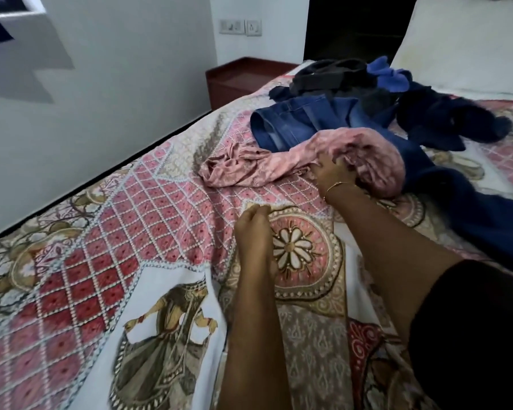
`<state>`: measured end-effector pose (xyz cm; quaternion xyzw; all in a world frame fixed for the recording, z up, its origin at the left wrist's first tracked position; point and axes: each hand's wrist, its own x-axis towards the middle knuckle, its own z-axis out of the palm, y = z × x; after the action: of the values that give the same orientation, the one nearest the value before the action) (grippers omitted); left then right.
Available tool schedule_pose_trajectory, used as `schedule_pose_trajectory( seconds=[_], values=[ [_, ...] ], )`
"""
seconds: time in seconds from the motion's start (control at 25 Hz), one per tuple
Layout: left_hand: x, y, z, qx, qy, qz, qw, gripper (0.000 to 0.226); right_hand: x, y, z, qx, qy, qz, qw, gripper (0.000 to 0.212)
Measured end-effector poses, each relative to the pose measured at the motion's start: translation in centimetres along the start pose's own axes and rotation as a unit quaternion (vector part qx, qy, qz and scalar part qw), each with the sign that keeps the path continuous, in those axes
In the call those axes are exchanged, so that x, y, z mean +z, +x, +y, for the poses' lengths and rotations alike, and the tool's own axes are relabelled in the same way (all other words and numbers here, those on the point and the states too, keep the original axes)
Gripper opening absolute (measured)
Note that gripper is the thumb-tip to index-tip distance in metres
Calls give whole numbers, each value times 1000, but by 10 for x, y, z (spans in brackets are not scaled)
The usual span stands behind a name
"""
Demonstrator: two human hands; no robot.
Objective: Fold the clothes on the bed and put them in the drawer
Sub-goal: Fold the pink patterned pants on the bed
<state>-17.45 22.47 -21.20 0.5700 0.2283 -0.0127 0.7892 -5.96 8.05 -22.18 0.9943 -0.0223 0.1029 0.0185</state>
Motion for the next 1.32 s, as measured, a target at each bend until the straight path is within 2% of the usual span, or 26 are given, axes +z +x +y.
schedule_pose_trajectory(
  seconds=[0.08,0.12,0.2,0.28,0.36,0.4,0.44,0.48,0.52,0.56,0.6,0.64,0.68,0.72,0.76,0.8,0.84,0.88,0.92,0.96,1.0,1.04,1.08,1.16,1.24,1.32],
  values=[
    [0,-5,4,-21,-33,-34,999,18,2,4,1,-58,1,67,996,10],
    [1,-9,8,-28,-56,-51,997,19,-11,-3,-6,-78,31,47,995,19],
    [5,-18,10,-30,-77,-63,995,16,-35,-24,-21,-86,98,88,988,33],
    [10,-33,7,-14,-48,-63,997,13,-65,-47,-35,-56,217,147,963,36],
    [13,-49,2,24,26,-62,997,12,-100,-68,-41,-8,380,209,901,32],
    [12,-55,1,40,61,-69,995,30,-121,-74,-40,21,454,216,864,28],
    [11,-65,4,52,85,-81,992,60,-143,-81,-37,50,524,209,824,24],
    [8,-72,8,63,94,-96,989,88,-167,-88,-33,65,596,197,775,18],
    [6,-78,14,76,102,-105,986,105,-190,-95,-30,68,667,188,718,11],
    [6,-87,21,92,96,-110,985,106,-211,-102,-27,67,724,189,661,9],
    [5,-96,31,107,64,-119,985,91,-228,-109,-24,71,763,198,611,12],
    [4,-105,40,118,25,-131,984,65,-241,-116,-19,82,781,215,581,15],
    [4,-115,46,116,-18,-137,984,37,-250,-122,-14,102,773,239,578,17],
    [4,-131,53,109,-58,-146,982,20,-257,-132,-6,122,747,266,598,17],
    [3,-143,55,101,-83,-154,979,15,-258,-142,6,143,697,281,644,18],
    [0,-152,54,91,-100,-157,978,16,-256,-151,21,165,624,267,715,18],
    [-3,-161,53,78,-117,-151,978,20,-248,-160,36,177,516,208,812,18],
    [-8,-165,50,61,-136,-141,979,25,-234,-168,52,174,390,112,897,16],
    [-14,-169,48,44,-150,-136,978,28,-218,-177,64,167,259,-6,951,15],
    [-19,-173,47,33,-149,-138,979,31,-202,-188,71,158,145,-101,971,23],
    [-25,-175,46,39,-127,-148,980,32,-187,-197,74,131,86,-144,977,36],
    [-29,-178,45,68,-81,-165,981,34,-178,-207,71,84,105,-143,980,46],
    [-33,-180,45,114,-21,-190,975,35,-172,-216,67,18,175,-119,977,56],
    [-38,-188,46,208,98,-249,941,39,-165,-229,56,-114,327,-90,934,68],
    [-41,-196,48,256,157,-303,905,39,-161,-236,48,-160,349,-118,916,57],
    [-43,-198,49,289,165,-319,887,41,-159,-241,47,-154,328,-183,914,31]
  ],
)
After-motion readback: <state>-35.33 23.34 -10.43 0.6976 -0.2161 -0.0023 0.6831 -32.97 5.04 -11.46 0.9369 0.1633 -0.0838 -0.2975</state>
